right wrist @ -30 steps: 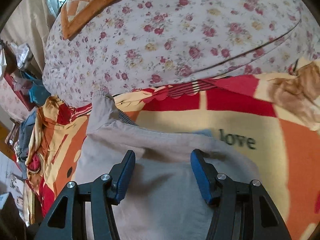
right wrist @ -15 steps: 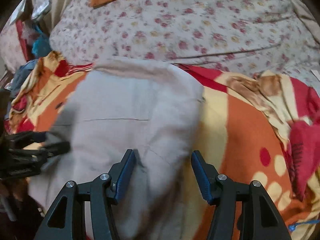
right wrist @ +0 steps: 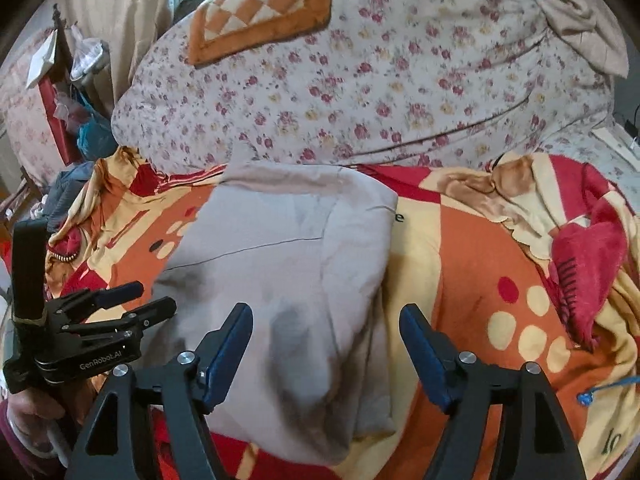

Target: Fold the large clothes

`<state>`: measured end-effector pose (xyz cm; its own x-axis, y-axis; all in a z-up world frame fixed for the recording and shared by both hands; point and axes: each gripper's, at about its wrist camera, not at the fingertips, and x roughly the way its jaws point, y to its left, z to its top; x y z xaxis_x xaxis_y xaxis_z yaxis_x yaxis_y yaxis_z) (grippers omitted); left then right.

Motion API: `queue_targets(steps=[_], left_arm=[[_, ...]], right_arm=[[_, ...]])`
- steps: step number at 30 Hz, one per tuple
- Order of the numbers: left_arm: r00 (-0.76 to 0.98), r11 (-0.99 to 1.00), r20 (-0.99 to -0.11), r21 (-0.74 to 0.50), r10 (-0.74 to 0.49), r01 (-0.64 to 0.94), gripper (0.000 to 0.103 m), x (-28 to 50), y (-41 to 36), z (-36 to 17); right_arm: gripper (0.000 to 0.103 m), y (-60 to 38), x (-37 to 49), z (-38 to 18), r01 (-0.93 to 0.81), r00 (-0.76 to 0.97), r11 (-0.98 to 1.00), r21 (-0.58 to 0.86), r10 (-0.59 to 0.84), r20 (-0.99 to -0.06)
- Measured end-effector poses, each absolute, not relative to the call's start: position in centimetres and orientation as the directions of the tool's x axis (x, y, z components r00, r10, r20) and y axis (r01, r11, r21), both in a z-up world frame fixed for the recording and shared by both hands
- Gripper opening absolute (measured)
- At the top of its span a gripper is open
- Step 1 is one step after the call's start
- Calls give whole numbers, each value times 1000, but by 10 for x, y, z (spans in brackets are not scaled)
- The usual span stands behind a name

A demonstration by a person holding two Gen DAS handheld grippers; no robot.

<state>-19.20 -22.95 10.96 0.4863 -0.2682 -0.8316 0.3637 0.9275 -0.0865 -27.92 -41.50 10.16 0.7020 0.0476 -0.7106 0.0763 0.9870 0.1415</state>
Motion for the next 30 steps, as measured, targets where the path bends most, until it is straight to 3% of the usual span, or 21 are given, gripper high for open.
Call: queue_targets(steps=[13, 30], left_arm=[[535, 940, -797, -115, -280, 320, 63, -208, -211, 126], [553, 944, -790, -95, -264, 315, 63, -209, -212, 128]], right_arm=[[87, -390, -285, 109, 58, 721, 989, 134, 51, -691], [90, -385, -278, 106, 48, 711, 989, 137, 62, -700]])
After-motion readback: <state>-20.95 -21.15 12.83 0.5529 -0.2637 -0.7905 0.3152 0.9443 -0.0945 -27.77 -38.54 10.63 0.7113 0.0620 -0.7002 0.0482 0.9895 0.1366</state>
